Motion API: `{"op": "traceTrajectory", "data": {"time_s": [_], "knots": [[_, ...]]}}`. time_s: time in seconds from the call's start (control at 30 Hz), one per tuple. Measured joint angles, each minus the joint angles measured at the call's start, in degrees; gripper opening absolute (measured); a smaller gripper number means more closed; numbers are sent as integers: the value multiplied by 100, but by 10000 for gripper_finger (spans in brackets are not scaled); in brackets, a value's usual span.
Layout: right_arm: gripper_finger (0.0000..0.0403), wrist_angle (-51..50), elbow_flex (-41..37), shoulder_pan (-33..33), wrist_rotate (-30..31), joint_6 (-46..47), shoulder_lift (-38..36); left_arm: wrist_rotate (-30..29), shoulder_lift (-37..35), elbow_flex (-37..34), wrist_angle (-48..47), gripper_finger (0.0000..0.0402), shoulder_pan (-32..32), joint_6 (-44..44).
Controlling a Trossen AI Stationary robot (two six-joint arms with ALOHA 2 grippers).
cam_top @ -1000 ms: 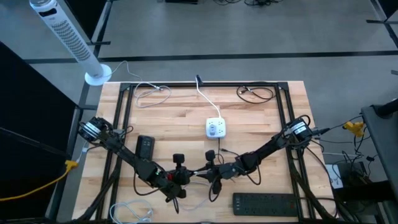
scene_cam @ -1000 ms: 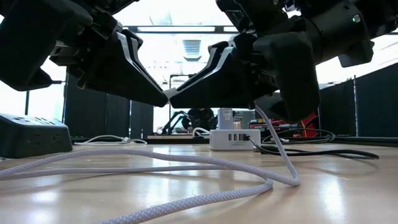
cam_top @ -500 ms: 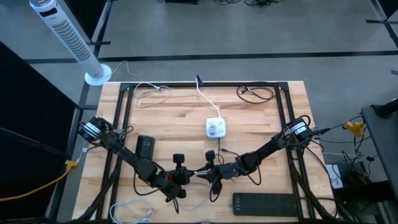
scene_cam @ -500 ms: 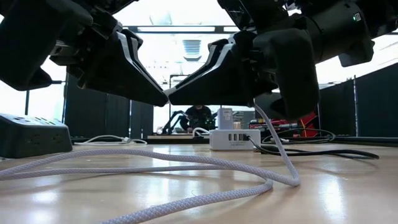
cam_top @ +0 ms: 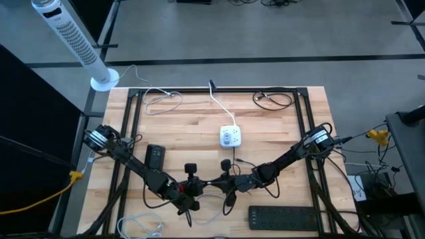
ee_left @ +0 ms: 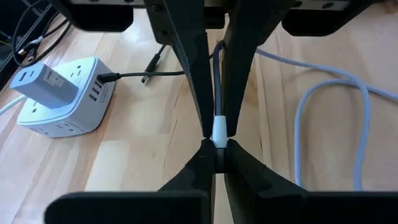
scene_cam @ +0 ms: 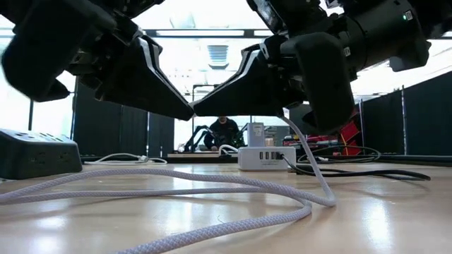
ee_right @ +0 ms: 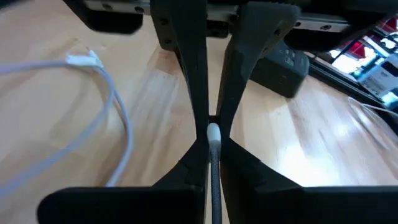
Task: Insert USB
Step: Insert the purple charger cable into the white charger adapter
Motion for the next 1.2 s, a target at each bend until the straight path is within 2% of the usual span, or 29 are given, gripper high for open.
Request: {"op": "traceTrajectory", "data": {"time_s": [0.1,0.2,0.23,0.4,0.47,0.53,0.63,0.73,0.87,1.07,1.2], "knots": [[12,-839,17,4,215,-67,-367,-22,0,2,-37,53,6,15],[12,-2366,239,-69,487,113,-1020,12,-13,4,-280,85,18,288],[12,-2875,358,-140,541,184,-1252,-136,-27,9,-400,94,37,418],[12,-5477,1261,-704,470,439,-2237,-2293,-547,173,-1530,117,268,468],[12,-6340,1773,-1090,175,650,-2450,-2671,-939,184,-1854,116,414,469],[12,-7016,2236,-1521,-248,769,-2504,-2696,-1421,184,-2039,109,599,493],[12,-7841,2803,-2127,-869,808,-2312,-2528,-2142,192,-2174,95,954,492],[12,-8516,3312,-2661,-1380,767,-1892,-1988,-2710,192,-2206,80,1368,477],[12,-9265,3953,-3170,-1761,650,-1185,-1261,-3165,180,-2192,63,1906,469],[12,-10558,5005,-3552,-1884,557,-22,-1287,-3287,-19,-2324,49,2205,327],[12,-10988,5581,-3545,-2085,427,537,-1478,-3280,-330,-2570,41,2196,306]]}}
